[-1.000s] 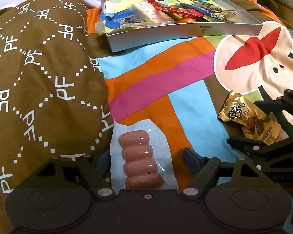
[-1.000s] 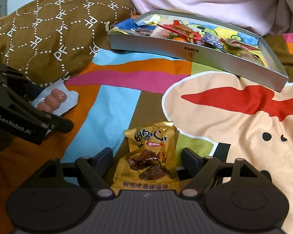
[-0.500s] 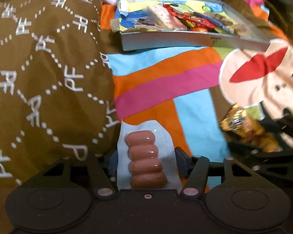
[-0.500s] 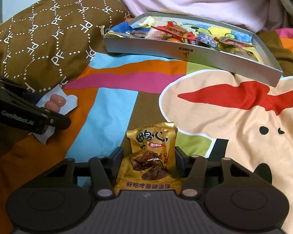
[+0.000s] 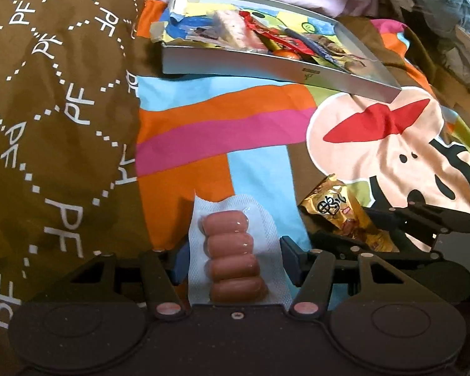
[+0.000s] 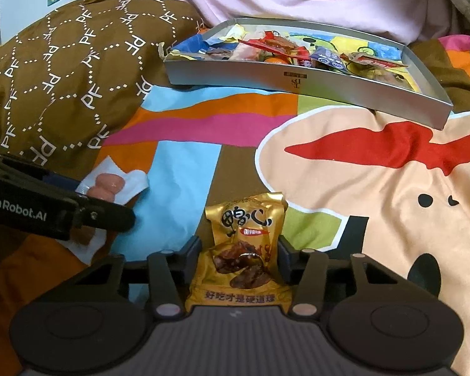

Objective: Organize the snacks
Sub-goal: 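Lift the sausage pack and gold pouch and carry both over the tray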

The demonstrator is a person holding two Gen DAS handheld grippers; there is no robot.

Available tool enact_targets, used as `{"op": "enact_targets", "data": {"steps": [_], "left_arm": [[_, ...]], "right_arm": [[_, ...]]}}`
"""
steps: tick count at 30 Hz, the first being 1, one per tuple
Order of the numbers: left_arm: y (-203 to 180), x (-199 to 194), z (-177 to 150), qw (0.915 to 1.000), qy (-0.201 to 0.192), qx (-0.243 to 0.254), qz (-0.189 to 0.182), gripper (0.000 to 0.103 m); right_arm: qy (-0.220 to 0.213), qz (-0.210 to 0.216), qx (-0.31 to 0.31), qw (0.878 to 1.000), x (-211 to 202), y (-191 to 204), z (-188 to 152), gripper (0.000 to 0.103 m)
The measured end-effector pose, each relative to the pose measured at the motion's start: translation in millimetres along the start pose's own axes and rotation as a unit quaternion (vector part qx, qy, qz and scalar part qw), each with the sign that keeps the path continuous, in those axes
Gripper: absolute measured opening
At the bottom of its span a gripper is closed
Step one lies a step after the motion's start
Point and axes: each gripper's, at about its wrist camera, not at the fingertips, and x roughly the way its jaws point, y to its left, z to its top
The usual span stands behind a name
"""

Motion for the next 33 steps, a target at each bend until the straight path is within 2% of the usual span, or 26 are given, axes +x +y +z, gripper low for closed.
{"op": "enact_targets", "data": {"steps": [8, 20, 33], "left_arm": [[-1.7, -0.3, -0.4, 0.9999, -0.009, -0.002, -0.005, 0.06], [-8.3, -13.1, -0.5, 0.9991, -0.041, 0.001, -0.013, 0.06], [-15.3, -32.0, 5.9, 0.9952, -0.095, -0.004, 0.019, 0.06]], "right_arm": [[-0.003, -0.01, -0.001, 1.0, -8.1, -1.0, -1.7, 0.052], [-0.052, -0.044, -0.075, 0.995, -30.6, 16.7, -8.1, 0.053], [-0.098, -0.063, -0.097, 0.988, -46.7, 19.2, -8.7, 0.053]]}}
